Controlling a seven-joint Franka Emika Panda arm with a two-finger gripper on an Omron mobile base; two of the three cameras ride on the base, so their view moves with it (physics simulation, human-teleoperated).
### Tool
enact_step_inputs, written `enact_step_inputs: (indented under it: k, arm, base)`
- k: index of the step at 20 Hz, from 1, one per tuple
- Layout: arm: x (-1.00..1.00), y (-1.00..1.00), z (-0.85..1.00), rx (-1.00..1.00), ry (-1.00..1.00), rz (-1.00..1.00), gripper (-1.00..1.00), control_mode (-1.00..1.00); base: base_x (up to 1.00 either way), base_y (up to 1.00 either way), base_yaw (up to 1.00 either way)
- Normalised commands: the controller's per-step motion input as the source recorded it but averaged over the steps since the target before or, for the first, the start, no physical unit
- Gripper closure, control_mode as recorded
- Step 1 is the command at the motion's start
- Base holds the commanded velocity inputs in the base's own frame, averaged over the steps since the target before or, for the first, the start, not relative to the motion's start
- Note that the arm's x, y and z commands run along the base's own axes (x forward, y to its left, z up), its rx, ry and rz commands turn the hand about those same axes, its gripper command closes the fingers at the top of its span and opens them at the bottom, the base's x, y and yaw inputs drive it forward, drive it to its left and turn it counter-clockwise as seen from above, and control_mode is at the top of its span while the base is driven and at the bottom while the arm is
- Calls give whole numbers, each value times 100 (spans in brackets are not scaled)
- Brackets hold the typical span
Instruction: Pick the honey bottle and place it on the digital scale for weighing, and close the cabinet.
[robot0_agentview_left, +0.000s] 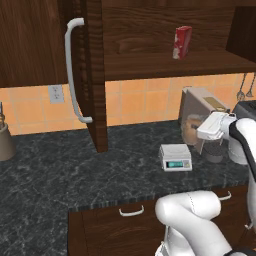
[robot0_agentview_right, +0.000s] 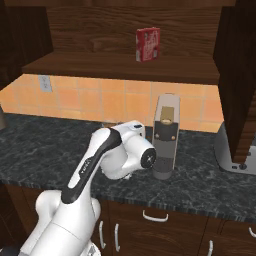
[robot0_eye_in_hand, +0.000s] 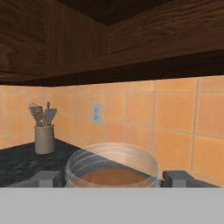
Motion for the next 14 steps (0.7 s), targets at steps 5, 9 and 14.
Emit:
enact_step_inputs:
  k: [5,9,14]
  arm:
    - [14,0,-29,0,1,0,100,-100]
    - [14,0,-41,0,0,0,100,-100]
    - [16,0,-37,0,0,0,100,-100]
  base:
    - [0,0,0]
    - [0,0,0]
    - [0,0,0]
